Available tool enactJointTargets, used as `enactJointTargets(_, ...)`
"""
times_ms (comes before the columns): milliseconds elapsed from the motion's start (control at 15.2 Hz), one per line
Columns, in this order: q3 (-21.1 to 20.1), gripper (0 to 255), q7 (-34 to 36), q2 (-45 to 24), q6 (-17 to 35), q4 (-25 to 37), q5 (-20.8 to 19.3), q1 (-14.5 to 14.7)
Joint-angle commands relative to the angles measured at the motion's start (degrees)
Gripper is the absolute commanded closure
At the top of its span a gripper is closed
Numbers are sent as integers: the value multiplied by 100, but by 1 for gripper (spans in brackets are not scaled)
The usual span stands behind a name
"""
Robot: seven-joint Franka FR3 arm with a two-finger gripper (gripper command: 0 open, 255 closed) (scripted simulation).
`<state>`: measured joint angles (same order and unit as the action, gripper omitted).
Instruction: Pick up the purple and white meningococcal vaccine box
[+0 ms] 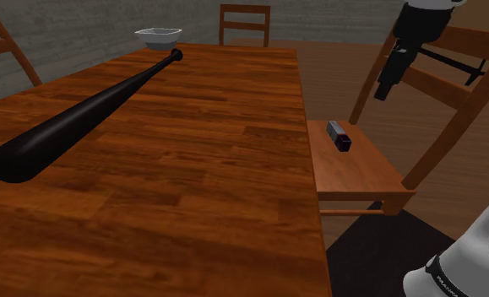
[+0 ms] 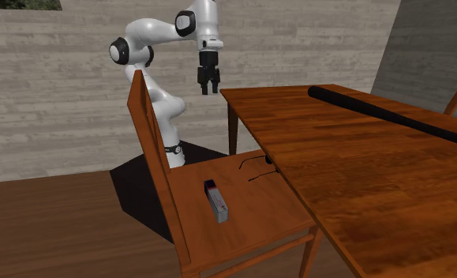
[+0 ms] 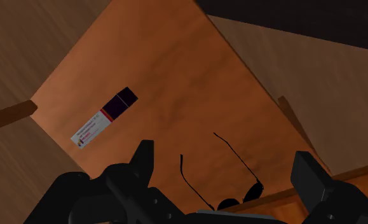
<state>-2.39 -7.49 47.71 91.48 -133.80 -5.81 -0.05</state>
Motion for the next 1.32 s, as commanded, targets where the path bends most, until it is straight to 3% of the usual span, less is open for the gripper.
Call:
enactJointTargets(0,0,0,0,0,0,0,0,0)
enactJointTargets(594,381,0,677,-1455,1289,-57,-57,-568)
enactJointTargets(1254,876,0,1290,-3271,2454,347,59,-1076)
